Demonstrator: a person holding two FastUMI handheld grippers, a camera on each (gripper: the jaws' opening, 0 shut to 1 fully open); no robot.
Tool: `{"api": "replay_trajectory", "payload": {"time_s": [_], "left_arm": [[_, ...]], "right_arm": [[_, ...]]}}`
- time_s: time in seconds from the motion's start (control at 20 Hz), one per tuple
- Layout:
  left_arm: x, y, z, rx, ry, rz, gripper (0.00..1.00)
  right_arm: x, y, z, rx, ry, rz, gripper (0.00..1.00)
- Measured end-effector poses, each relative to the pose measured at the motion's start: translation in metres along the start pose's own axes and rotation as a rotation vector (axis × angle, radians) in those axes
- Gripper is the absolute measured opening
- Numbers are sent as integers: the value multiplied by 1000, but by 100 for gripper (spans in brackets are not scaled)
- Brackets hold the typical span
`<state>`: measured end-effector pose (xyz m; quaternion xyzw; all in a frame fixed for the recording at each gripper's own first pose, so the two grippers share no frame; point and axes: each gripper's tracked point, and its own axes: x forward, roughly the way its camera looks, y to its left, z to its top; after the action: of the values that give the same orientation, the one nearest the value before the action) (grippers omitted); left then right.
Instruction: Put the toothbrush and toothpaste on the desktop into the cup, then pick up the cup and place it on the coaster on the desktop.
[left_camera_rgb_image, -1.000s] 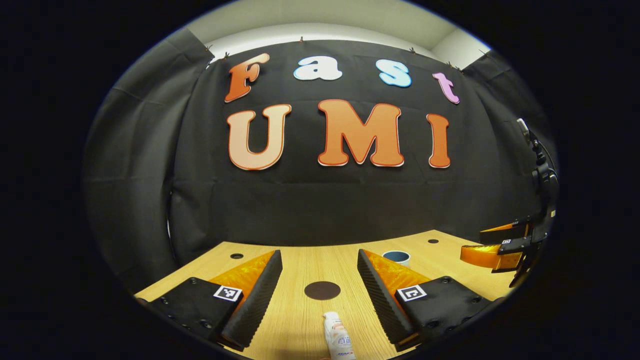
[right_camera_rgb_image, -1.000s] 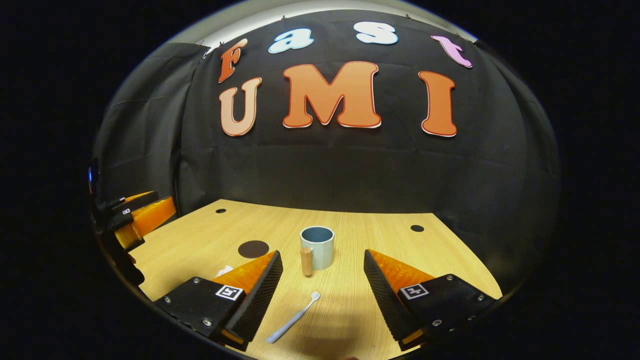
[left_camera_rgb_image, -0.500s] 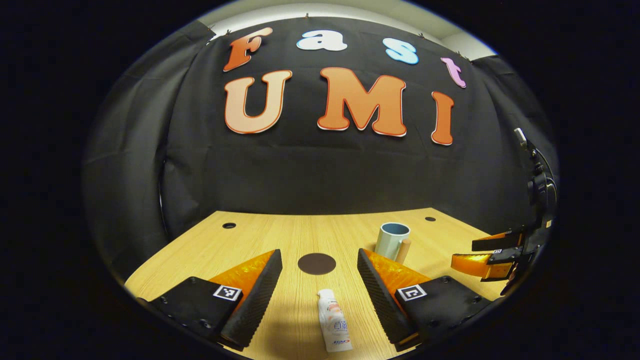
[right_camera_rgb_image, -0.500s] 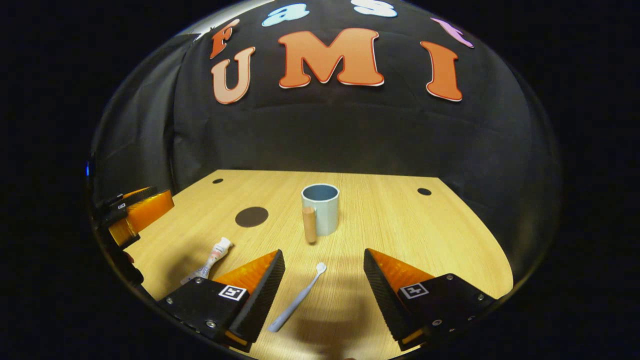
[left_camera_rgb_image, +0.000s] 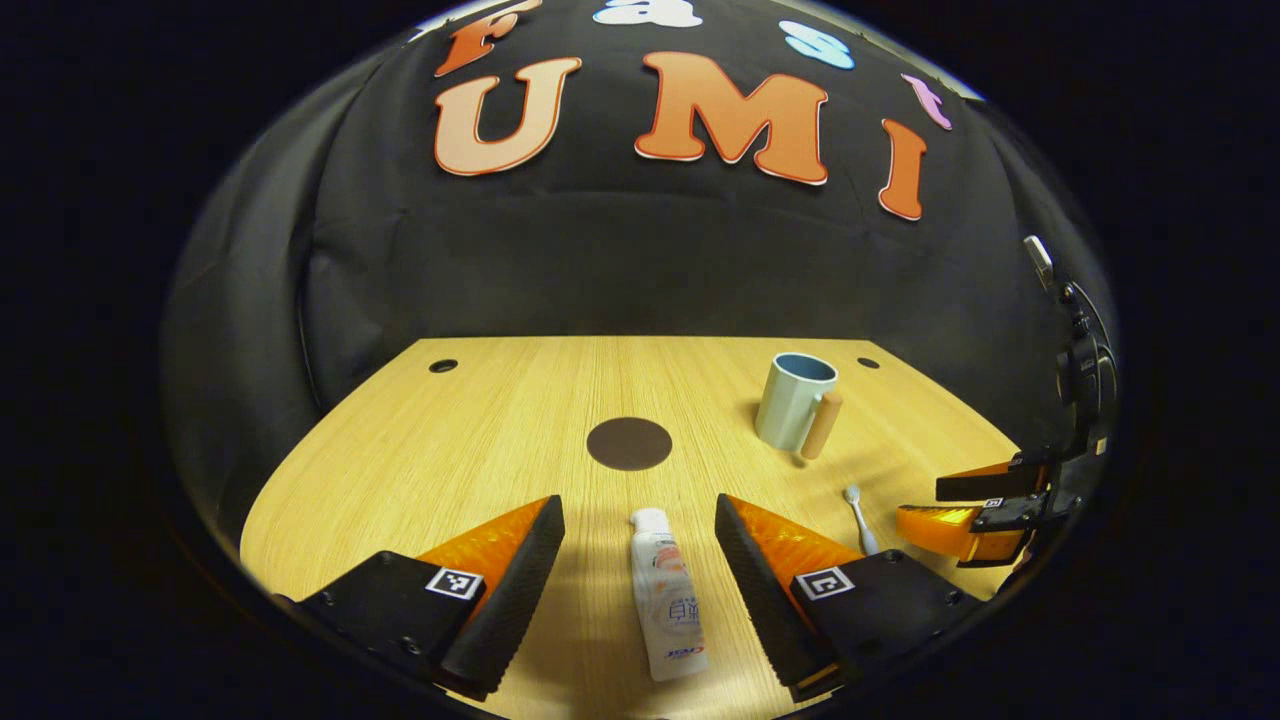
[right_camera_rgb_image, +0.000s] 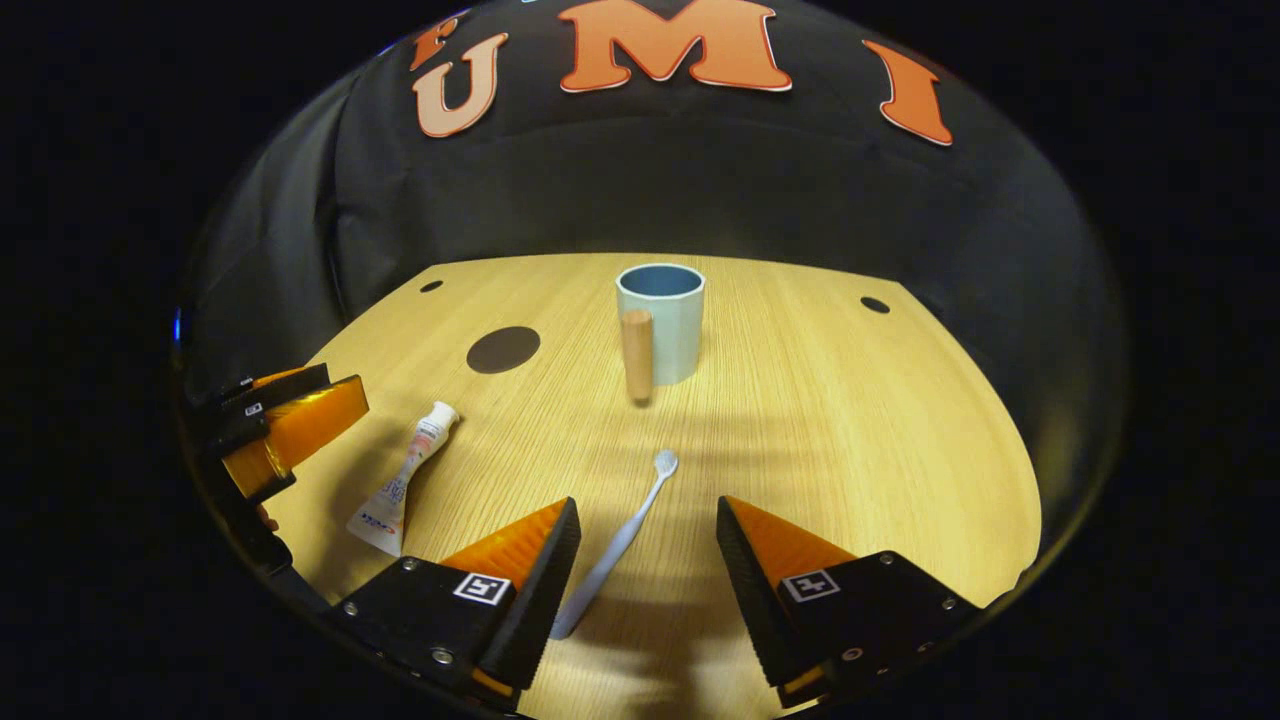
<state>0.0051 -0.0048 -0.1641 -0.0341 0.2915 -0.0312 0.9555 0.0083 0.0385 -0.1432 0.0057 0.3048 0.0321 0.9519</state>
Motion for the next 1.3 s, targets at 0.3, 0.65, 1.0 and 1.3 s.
{"api": "replay_trajectory", "payload": {"time_s": [0.3, 0.65, 1.0, 1.3], "left_arm": [[17, -6, -31, -11, 170, -1, 98], [32, -7, -57, 18, 315, 10, 89], [39, -17, -78, -6, 430, -6, 54], [46, -9, -63, 28, 381, 23, 20]], "right_arm": [[14, 7, -15, -10, 95, -18, 70], [27, 14, -29, 16, 187, -26, 58], [35, 13, -31, 9, 225, -39, 57], [41, 8, -27, 19, 225, -58, 28]]}}
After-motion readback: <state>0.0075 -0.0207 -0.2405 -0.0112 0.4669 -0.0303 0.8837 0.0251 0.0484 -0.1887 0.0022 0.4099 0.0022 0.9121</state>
